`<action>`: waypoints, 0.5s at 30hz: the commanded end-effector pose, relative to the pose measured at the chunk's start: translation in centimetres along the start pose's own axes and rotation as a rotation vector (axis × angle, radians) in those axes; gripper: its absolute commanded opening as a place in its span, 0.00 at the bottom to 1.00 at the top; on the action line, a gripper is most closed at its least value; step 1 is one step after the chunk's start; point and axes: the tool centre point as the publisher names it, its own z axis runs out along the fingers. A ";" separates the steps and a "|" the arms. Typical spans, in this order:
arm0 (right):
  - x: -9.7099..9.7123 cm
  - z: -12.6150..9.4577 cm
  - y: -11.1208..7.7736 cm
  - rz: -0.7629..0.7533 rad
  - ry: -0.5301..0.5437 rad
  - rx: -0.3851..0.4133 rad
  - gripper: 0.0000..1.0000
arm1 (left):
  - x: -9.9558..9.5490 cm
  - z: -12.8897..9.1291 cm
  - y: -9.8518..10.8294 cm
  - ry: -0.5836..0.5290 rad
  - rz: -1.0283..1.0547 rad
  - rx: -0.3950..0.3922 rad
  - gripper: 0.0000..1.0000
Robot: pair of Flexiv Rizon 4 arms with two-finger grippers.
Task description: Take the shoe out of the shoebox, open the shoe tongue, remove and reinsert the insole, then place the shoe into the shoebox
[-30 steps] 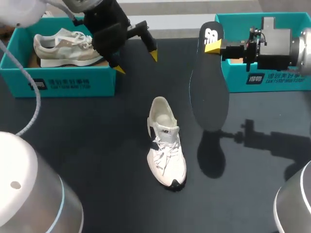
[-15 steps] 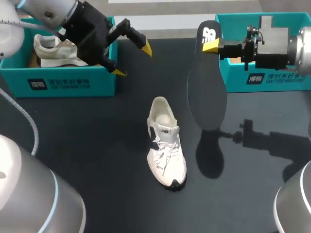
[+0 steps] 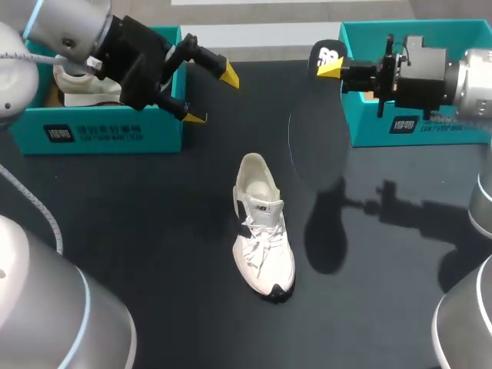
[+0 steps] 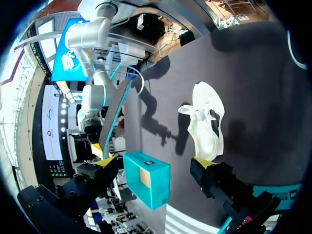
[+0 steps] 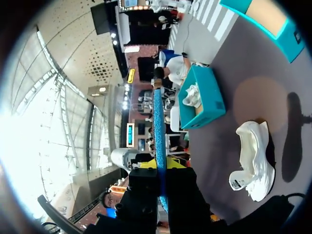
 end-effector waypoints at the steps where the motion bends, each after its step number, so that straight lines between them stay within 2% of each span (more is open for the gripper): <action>1: -0.4 3.3 2.2 0.028 0.022 0.025 0.00 | 0.0 0.1 0.0 0.001 0.002 0.000 1.00; 3: -0.3 4.3 3.0 0.039 0.032 0.035 0.00 | 0.0 0.1 0.0 0.001 0.002 0.000 1.00; 4: -0.2 4.9 3.3 0.047 -0.017 0.093 0.00 | 0.0 0.1 0.0 0.001 0.002 0.000 1.00; 15: -0.2 4.9 3.3 0.047 -0.017 0.093 0.00 | 0.0 0.1 0.0 0.001 0.002 0.000 1.00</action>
